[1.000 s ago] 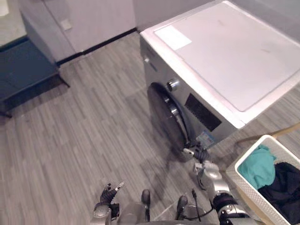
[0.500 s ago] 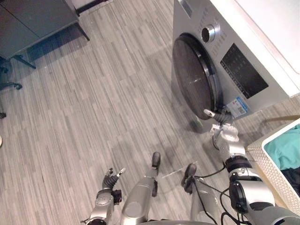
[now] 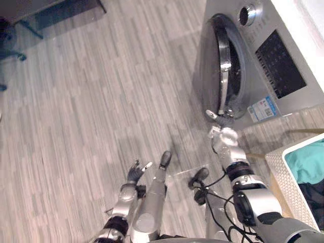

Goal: Pick up the laundry basket with both hands and put the clothes into the washing machine.

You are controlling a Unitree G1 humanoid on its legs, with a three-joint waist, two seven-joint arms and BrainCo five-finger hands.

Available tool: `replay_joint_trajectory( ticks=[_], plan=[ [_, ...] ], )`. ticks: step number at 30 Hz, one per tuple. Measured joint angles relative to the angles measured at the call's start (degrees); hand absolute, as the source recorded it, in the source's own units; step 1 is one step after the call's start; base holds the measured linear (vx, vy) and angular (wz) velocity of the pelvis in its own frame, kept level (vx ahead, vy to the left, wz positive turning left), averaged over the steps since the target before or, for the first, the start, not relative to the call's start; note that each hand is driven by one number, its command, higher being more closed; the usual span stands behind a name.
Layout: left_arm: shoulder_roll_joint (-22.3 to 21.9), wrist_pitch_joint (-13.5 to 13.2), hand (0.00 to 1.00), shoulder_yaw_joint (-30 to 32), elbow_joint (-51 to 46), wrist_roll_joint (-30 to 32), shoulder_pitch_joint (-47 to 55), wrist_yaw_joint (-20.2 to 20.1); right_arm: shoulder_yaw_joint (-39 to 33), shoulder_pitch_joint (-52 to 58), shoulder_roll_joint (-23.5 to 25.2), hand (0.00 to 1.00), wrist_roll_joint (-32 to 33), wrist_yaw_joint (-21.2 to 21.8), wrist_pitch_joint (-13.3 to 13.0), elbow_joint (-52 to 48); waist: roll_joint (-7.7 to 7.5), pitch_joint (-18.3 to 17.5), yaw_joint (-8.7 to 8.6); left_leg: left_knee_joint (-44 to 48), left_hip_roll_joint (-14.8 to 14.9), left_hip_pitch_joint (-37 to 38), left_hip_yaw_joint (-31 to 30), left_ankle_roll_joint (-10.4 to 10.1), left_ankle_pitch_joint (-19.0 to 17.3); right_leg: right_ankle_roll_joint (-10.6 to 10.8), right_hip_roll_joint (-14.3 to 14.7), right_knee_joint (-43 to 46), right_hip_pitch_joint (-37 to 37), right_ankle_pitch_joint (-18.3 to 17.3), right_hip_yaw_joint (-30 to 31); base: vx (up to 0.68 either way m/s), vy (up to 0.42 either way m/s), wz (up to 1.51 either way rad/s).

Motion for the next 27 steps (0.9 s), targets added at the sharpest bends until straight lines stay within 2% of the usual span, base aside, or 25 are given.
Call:
replay_joint_trajectory(
  ticks=[1, 2, 3, 4, 5, 6, 7, 9, 11, 14, 16, 17, 18, 20, 22, 25, 27],
  plan=[
    [-0.13, 0.0, 0.0, -0.46, -0.2, 0.12, -0.82, -0.03, 1.64, -0.36, 1.21, 0.0, 0.66, 0.27, 0.09, -0.07, -0.32, 0.14, 0.06, 0.16, -1.45, -0.23, -0.58, 0.43, -0.87, -2.04, -1.39, 4.45, -0.4, -3.49, 2.89, -0.03, -0.153, 0.36],
    [-1.42, -0.51, 0.0, -2.04, -0.52, 0.26, -3.11, -0.02, 3.56, -3.07, 2.61, 0.0, 1.1, 0.96, -0.4, -0.13, 0.59, 0.39, 1.23, -2.25, -2.25, -1.15, -3.52, -0.44, -0.51, -4.0, -0.99, 1.97, 0.18, -6.77, 1.11, -0.05, -0.169, 1.24],
    [-2.35, -1.49, 0.0, -2.71, -1.06, 0.44, -4.39, -0.07, 4.82, -8.8, 4.46, 0.0, 2.54, 1.7, -1.08, -0.16, 1.09, 0.61, 2.81, -4.04, -1.26, -3.18, -4.04, -0.13, -0.32, -4.41, -1.49, 0.13, -0.07, -6.17, -4.1, -0.05, -0.163, 1.37],
    [-2.69, -1.25, 0.0, -2.68, -0.79, 0.76, -5.11, -0.06, 5.64, -11.96, 5.13, 0.0, 2.98, 2.93, -1.8, -0.53, 1.09, 0.75, 3.27, -3.72, -1.43, -4.25, -3.88, 0.03, -0.24, -4.75, -1.76, 0.01, -0.49, -6.34, -5.56, 0.0, -0.144, 1.32],
    [-2.96, -0.7, 0.0, -2.75, -0.52, 0.89, -5.12, -0.07, 8.96, -17.92, 6.0, 0.0, 4.0, 5.11, -3.48, -3.14, 1.08, 0.8, 4.52, -4.15, -1.35, -4.29, -3.76, 0.04, -0.01, -5.28, -2.5, 1.32, -0.87, -7.5, -8.33, 0.04, -0.106, 1.23],
    [-2.78, -0.72, 0.0, -2.44, -0.67, 1.31, -4.69, -0.01, 10.88, -22.16, 6.89, 0.0, 4.88, 6.02, -5.22, -4.97, 0.99, 1.0, 5.26, -5.78, -0.92, -3.26, -4.1, 0.17, 3.22, -5.91, -3.13, 3.61, -0.86, -8.67, -9.62, 0.09, -0.173, 1.48],
    [-2.78, -0.72, 0.0, -2.41, -0.69, 1.34, -4.61, 0.06, 11.81, -27.7, 7.56, 0.0, 5.39, 7.06, -7.21, -6.59, 0.2, 1.54, 6.1, -6.2, -1.72, -3.36, -5.24, -0.39, 4.28, -6.32, -4.6, 6.72, -0.88, -9.9, -9.75, 0.08, -0.153, 1.19],
    [-2.72, -0.79, 0.0, -2.48, -0.73, 1.37, -4.27, 0.03, 12.07, -34.01, 8.22, 0.0, 5.93, 7.49, -9.09, -7.44, 0.18, 1.55, 7.92, -6.27, -2.21, -3.82, -7.62, -0.89, 4.76, -5.69, -4.85, 8.47, -0.33, -10.31, -9.69, 0.08, -0.161, 1.18],
    [-2.65, -0.78, 0.0, -2.59, -0.73, 1.35, -4.05, 0.01, 12.73, -36.63, 8.15, 0.0, 6.54, 7.47, -9.89, -7.32, -0.15, 1.59, 8.22, -6.36, -3.18, -3.9, -8.78, -1.1, 4.9, -4.57, -5.41, 9.23, 0.75, -11.74, -9.7, 0.05, -0.108, 0.88],
    [-2.58, -0.85, 0.0, -2.55, -1.34, 1.29, -4.16, -0.03, 12.93, -36.98, 6.96, 0.0, 6.77, 7.37, -9.39, -6.49, -0.96, 1.89, 8.64, -7.18, -3.47, -4.46, -9.26, -1.43, 5.15, -4.31, -5.49, 9.02, 0.29, -12.07, -9.67, 0.04, -0.071, 0.16],
    [-2.32, -0.92, 0.0, -2.57, -1.95, 1.2, -4.19, -0.05, 12.6, -36.92, 3.66, 0.0, 7.12, 7.25, -8.42, -6.2, -1.81, 2.4, 7.26, -8.52, -3.25, -4.71, -9.08, -1.73, 6.17, -4.32, -5.35, 8.42, -0.41, -12.06, -9.5, 0.01, -0.069, -0.12],
    [-1.97, -0.91, 0.0, -2.6, -2.22, 1.13, -4.2, -0.07, 12.08, -36.76, 1.04, 0.0, 7.11, 7.18, -8.26, -6.19, -2.97, 3.1, 6.94, -8.56, -2.87, -4.69, -7.86, -1.73, 6.18, -4.42, -5.14, 8.18, -0.98, -11.98, -8.46, -0.01, -0.051, -0.32],
    [-1.7, -0.91, 0.0, -2.65, -2.25, 1.12, -4.25, -0.07, 11.47, -36.52, -0.02, 0.0, 7.11, 7.18, -8.22, -6.36, -3.47, 3.4, 6.66, -8.56, -2.65, -4.68, -7.27, -1.73, 6.18, -4.57, -4.91, 7.95, -1.24, -11.88, -7.82, -0.03, -0.042, -0.48],
    [-0.7, -0.8, 0.0, -3.76, -2.28, 0.86, -4.55, -0.02, 10.52, -32.52, -3.27, 0.0, 6.89, 6.92, -7.72, -11.45, -4.79, 4.13, 4.74, -8.53, -1.35, -4.47, -4.86, -1.71, 6.2, -5.42, -3.21, 6.0, -2.19, -10.51, -4.83, -0.05, -0.04, -0.67],
    [-0.18, -0.63, 0.0, -4.2, -2.39, 0.06, -5.42, 0.03, 11.23, -27.12, -5.27, 0.0, 5.66, 7.01, -7.45, -17.47, -5.19, 4.22, 3.29, -8.64, 0.03, -3.98, -2.35, -1.7, 6.2, -5.7, -1.53, 4.18, -2.96, -8.73, -1.78, -0.06, -0.022, -0.85],
    [1.34, 0.12, 0.0, -4.32, -3.94, -0.5, -8.26, 0.5, 13.89, -16.42, -8.15, 0.0, 0.89, 7.69, -7.34, -25.2, -6.14, 4.55, -0.76, -10.02, 1.73, -1.8, 1.02, -1.05, 6.67, -6.03, 0.86, 1.16, -2.99, -6.1, 2.59, -0.08, -0.023, -0.87],
    [4.12, 0.25, 0.0, -4.22, -4.46, -0.44, -13.84, 2.57, 13.9, -5.78, -10.18, 0.0, -4.81, 9.76, -7.32, -30.05, -7.63, 4.53, -4.54, -10.88, 3.0, -1.3, 3.32, -0.89, 6.77, -6.49, 2.91, -1.34, -4.09, -4.05, 6.26, -0.09, -0.019, -0.85]
  ],
)
